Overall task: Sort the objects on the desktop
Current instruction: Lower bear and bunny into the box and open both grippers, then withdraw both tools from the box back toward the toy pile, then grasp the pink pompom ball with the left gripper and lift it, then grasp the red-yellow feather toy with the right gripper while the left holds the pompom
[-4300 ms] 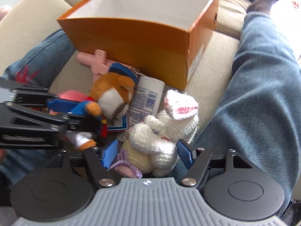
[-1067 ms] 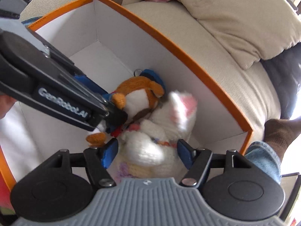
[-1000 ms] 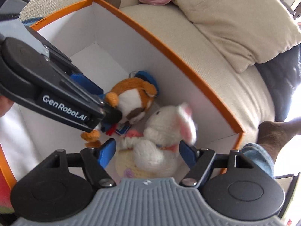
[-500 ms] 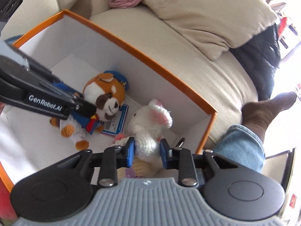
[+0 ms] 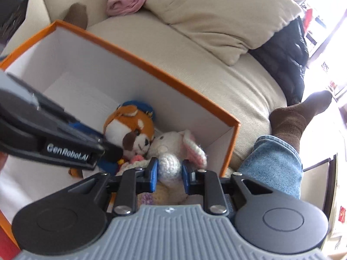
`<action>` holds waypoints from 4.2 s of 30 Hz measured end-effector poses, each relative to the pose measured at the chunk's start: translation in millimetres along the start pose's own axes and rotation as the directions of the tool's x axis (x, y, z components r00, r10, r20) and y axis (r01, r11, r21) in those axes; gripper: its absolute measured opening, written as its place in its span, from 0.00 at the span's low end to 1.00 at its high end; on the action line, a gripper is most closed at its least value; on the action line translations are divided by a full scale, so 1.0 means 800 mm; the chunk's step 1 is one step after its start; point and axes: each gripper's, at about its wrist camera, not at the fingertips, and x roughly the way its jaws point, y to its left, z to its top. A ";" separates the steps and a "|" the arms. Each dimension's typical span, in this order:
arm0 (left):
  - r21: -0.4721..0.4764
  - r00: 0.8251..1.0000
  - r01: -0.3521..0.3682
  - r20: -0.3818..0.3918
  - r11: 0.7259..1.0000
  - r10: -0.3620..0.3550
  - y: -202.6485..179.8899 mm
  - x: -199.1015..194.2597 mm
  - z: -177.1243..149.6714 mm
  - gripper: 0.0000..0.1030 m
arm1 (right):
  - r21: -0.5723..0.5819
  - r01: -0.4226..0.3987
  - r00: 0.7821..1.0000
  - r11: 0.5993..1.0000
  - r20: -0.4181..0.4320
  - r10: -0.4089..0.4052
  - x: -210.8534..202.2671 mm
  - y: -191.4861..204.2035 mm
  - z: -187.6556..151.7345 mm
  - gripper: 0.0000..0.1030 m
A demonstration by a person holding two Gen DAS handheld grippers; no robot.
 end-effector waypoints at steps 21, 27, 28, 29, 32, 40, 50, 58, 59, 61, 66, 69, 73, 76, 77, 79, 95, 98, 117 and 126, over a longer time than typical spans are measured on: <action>0.011 1.000 -0.014 -0.007 1.000 0.014 -0.006 0.000 0.002 0.29 | -0.107 -0.150 0.985 0.983 -0.104 0.139 -0.006 0.015 -0.016 0.06; 0.001 0.999 -0.033 0.009 0.999 0.033 -0.009 -0.010 0.001 0.32 | -0.100 -0.154 0.987 0.983 -0.055 0.149 -0.017 0.016 -0.026 0.06; 0.001 0.999 -0.035 0.021 0.999 0.035 -0.010 -0.015 0.000 0.33 | -0.092 -0.157 0.987 0.983 -0.044 0.154 -0.020 0.014 -0.029 0.07; 0.002 0.999 -0.038 0.039 0.999 0.038 -0.012 -0.023 0.000 0.37 | -0.085 -0.157 0.987 0.984 -0.031 0.155 -0.021 0.012 -0.031 0.07; 0.016 0.994 -0.047 0.103 0.999 0.045 -0.020 -0.053 -0.006 0.47 | -0.067 -0.160 0.987 0.985 0.021 0.162 -0.027 0.008 -0.039 0.07; 0.179 0.945 -0.110 0.324 0.978 0.047 -0.059 -0.161 -0.059 0.46 | -0.003 -0.211 0.926 0.977 0.319 0.201 -0.115 0.015 -0.080 0.10; 0.295 0.950 -0.176 0.301 0.939 0.083 -0.070 -0.232 -0.161 0.47 | 0.106 -0.334 0.882 0.937 0.385 0.271 -0.173 0.056 -0.155 0.46; 0.264 0.984 -0.166 0.112 0.950 0.140 -0.042 -0.196 -0.237 0.53 | 0.215 -0.348 0.928 0.912 0.218 0.303 -0.138 0.095 -0.211 0.45; 0.254 0.985 -0.162 0.094 0.953 0.142 -0.038 -0.191 -0.246 0.55 | 0.236 -0.345 0.933 0.909 0.193 0.304 -0.132 0.097 -0.216 0.45; 0.253 0.986 -0.166 0.062 0.953 0.156 -0.036 -0.179 -0.255 0.56 | 0.265 -0.349 0.936 0.899 0.152 0.318 -0.122 0.102 -0.226 0.45; 0.204 0.984 -0.176 0.028 0.963 0.174 -0.027 -0.157 -0.272 0.62 | 0.311 -0.369 0.930 0.876 0.117 0.350 -0.111 0.110 -0.244 0.45; 0.161 0.988 -0.157 0.015 0.974 0.156 -0.021 -0.142 -0.273 0.63 | 0.317 -0.373 0.928 0.872 0.119 0.353 -0.109 0.112 -0.246 0.45; 0.136 0.989 -0.145 -0.002 0.980 0.147 -0.021 -0.121 -0.270 0.63 | 0.310 -0.369 0.929 0.876 0.109 0.353 -0.108 0.116 -0.246 0.45; 0.114 0.988 -0.149 -0.024 0.982 0.152 -0.018 -0.106 -0.269 0.63 | 0.307 -0.367 0.930 0.878 0.107 0.352 -0.107 0.117 -0.246 0.45; 0.105 0.989 -0.140 -0.037 0.985 0.145 -0.015 -0.101 -0.269 0.60 | 0.306 -0.366 0.930 0.879 0.106 0.351 -0.107 0.117 -0.246 0.45; 0.098 0.989 -0.129 -0.062 0.987 0.135 -0.012 -0.094 -0.271 0.54 | 0.304 -0.365 0.931 0.880 0.106 0.349 -0.107 0.116 -0.246 0.45; 0.094 0.983 -0.170 0.084 0.981 0.163 -0.002 -0.173 -0.270 0.44 | 0.181 -0.391 0.917 0.903 0.162 0.364 -0.120 0.129 -0.220 0.43; 0.046 0.970 -0.201 0.146 0.979 0.192 0.014 -0.211 -0.265 0.44 | 0.061 -0.440 0.887 0.896 0.187 0.422 -0.127 0.149 -0.198 0.41; -0.255 0.850 -0.318 0.350 0.913 0.394 0.120 -0.333 -0.247 0.45 | -0.625 -0.498 0.733 0.601 0.067 0.677 -0.078 0.329 -0.067 0.41; -0.290 0.852 -0.297 0.350 0.910 0.390 0.140 -0.334 -0.252 0.45 | -0.693 -0.511 0.675 0.509 0.043 0.737 -0.072 0.346 -0.065 0.14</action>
